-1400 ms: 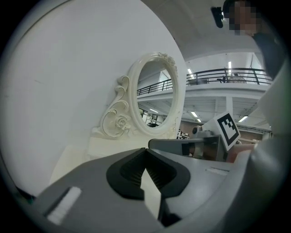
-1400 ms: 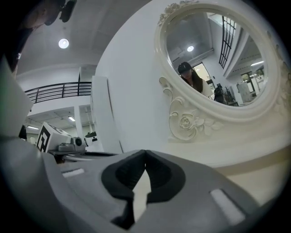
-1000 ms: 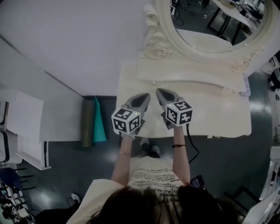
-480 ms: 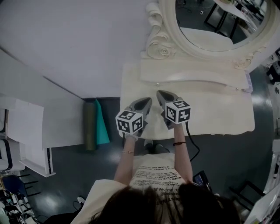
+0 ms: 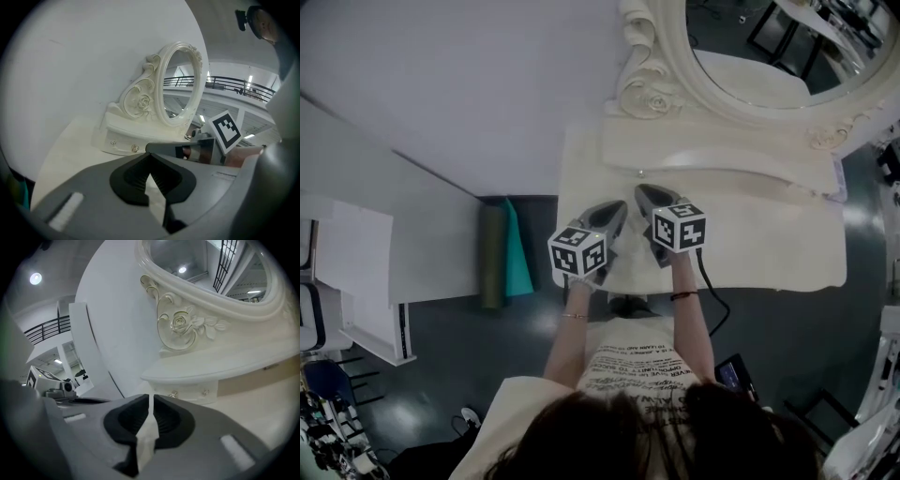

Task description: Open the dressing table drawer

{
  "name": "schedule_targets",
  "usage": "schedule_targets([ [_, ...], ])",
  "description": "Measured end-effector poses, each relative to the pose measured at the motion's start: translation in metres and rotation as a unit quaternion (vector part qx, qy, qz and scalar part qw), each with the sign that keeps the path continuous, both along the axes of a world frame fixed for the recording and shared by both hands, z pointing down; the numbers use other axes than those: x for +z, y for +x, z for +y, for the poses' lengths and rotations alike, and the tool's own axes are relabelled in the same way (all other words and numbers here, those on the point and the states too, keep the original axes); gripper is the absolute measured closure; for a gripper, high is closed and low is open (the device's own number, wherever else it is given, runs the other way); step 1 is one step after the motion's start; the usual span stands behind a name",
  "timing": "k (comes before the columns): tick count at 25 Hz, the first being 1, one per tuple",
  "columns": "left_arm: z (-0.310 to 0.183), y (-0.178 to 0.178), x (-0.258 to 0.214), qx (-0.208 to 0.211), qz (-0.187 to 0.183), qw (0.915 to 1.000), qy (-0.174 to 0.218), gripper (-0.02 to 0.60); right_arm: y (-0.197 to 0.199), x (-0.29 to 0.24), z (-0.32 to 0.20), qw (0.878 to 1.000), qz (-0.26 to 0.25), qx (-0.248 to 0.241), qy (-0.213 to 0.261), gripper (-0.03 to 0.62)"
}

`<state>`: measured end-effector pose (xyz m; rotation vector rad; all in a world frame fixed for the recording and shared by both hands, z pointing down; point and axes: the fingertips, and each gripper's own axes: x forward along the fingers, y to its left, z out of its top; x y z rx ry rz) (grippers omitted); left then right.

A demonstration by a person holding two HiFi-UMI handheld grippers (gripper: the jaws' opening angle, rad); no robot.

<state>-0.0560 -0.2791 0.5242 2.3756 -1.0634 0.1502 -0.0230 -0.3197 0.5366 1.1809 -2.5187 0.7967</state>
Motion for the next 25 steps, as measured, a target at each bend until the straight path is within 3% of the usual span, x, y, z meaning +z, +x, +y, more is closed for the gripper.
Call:
schedule_targets([
  [25,-0.017,-0.004,0.021,0.027,-0.019,0.9993,-0.018,0.584,0.007,0.037,-0.037,0.996,0.038,0.068,-0.041,0.456],
])
